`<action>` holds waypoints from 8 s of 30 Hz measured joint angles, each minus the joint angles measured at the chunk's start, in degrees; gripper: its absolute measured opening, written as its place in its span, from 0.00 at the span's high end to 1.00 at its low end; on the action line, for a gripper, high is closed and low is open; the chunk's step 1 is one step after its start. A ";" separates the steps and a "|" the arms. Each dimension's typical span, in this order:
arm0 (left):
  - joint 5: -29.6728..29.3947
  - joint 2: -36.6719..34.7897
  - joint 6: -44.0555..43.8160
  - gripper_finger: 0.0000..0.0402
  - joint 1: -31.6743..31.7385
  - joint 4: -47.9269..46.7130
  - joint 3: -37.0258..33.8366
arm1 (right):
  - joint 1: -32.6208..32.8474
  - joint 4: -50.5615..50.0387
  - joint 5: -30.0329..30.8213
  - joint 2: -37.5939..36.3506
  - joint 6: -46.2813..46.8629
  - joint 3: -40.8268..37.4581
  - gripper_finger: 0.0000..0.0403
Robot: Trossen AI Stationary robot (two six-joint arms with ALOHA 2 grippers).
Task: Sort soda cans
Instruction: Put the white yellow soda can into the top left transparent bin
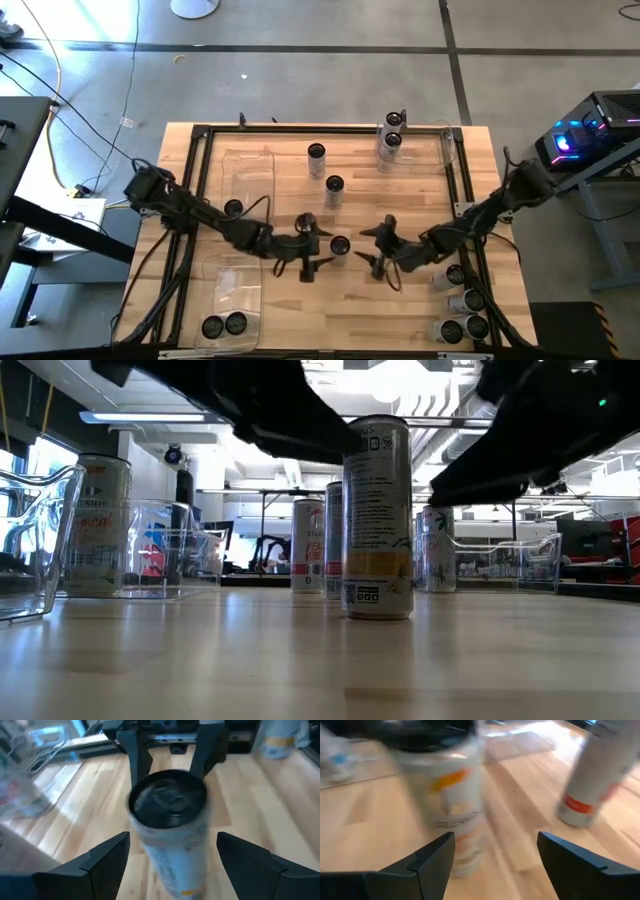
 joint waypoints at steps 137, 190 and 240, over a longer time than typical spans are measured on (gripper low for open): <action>-13.18 -35.28 -6.76 0.39 -0.54 -38.79 0.71 | 1.15 13.48 2.78 4.05 -2.47 0.13 0.31; -12.18 -52.64 -40.05 0.39 -1.11 -54.90 -18.34 | 1.15 13.31 2.99 4.05 -2.44 0.13 0.31; 1.50 -59.88 -40.58 0.30 -1.92 -55.09 -22.60 | 1.15 13.33 3.08 4.05 -1.85 0.12 0.31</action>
